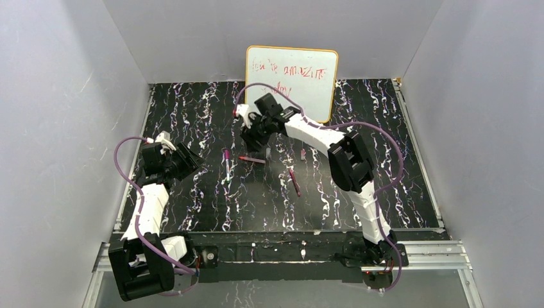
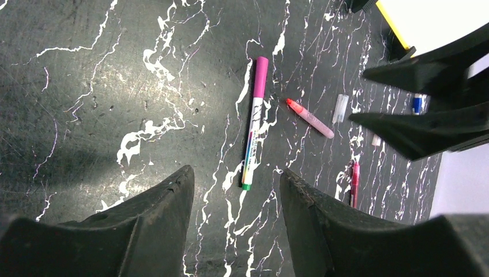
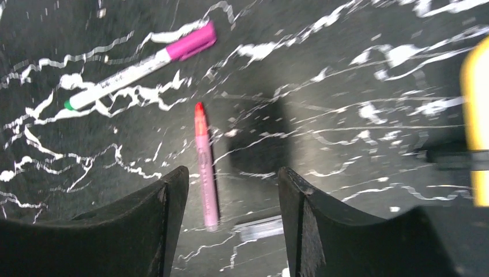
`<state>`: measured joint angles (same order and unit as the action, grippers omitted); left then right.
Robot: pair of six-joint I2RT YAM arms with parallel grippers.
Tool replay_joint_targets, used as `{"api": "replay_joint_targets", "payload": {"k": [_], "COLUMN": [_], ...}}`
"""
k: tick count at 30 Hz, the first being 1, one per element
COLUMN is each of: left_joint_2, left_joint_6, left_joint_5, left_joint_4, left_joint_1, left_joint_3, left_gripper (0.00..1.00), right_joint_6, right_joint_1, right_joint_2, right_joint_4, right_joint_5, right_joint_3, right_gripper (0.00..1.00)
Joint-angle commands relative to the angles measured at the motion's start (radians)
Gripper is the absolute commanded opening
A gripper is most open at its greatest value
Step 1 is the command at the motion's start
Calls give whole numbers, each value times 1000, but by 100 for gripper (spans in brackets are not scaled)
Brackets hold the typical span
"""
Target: Insert the pens into the pen caps
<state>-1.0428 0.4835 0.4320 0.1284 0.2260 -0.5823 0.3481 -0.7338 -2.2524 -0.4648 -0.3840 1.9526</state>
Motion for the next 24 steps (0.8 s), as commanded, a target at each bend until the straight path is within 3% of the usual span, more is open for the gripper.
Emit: {"api": "replay_joint_targets", "payload": {"k": [1, 16, 24], "left_joint_2": [7, 13, 14], "left_joint_6": [-13, -12, -11], "left_joint_5": [27, 41, 46], "left_joint_4": [-2, -7, -8], "left_joint_1": [4, 3, 4], "left_joint_3": [5, 8, 8], "left_gripper": [54, 54, 53], "right_joint_6": [60, 67, 72], "right_joint_1": [-39, -113, -122], "right_joint_2": [35, 47, 36], "right_joint_4": [44, 149, 154], "right_joint_5": [11, 165, 187], "right_joint_3": [-69, -162, -165], "right_gripper": [65, 45, 45]}}
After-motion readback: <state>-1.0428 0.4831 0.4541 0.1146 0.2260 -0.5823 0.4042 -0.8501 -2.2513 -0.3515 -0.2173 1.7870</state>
